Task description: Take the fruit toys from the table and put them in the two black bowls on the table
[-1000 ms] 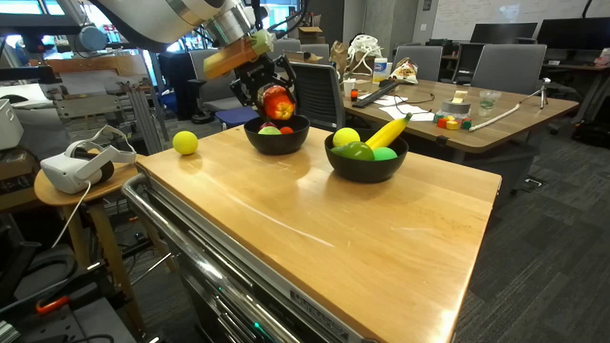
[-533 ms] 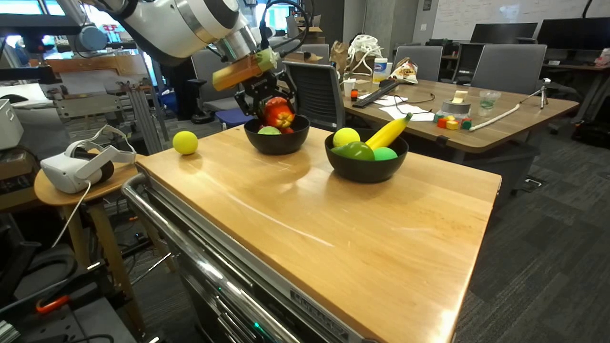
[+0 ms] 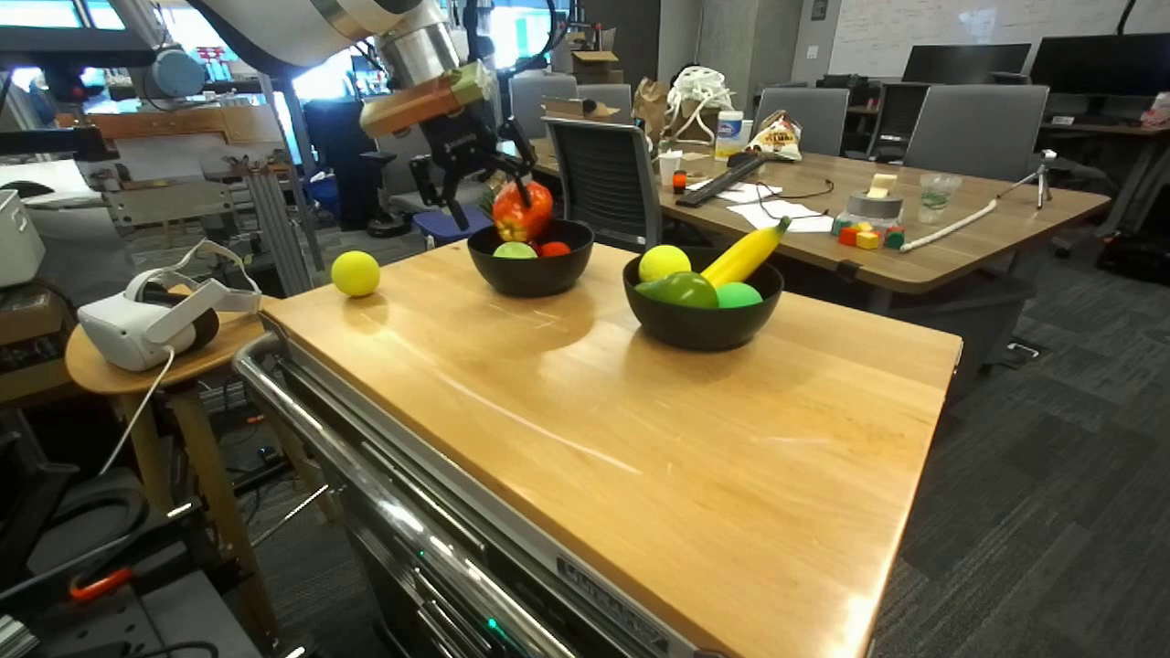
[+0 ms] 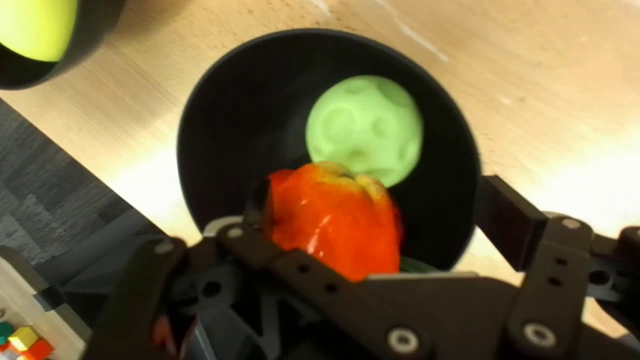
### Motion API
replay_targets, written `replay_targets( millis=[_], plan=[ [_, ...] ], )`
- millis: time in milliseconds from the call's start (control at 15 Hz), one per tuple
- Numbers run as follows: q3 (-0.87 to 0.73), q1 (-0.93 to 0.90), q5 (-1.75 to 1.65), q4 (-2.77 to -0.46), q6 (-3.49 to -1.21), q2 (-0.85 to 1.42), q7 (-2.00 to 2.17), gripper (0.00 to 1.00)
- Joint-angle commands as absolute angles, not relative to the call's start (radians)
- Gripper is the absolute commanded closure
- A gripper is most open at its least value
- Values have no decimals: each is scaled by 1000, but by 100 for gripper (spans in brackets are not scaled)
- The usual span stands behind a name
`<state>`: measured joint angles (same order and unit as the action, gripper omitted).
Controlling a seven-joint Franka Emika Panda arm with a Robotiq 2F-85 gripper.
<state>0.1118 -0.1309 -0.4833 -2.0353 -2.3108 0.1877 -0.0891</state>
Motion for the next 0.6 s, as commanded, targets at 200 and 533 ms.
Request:
replay_targets(
  millis=[200, 533],
  plan=[
    [170, -147, -257, -2248, -2262, -105, -277, 0],
    [139, -189, 58, -2336, -2277, -159, -533, 0]
  ],
)
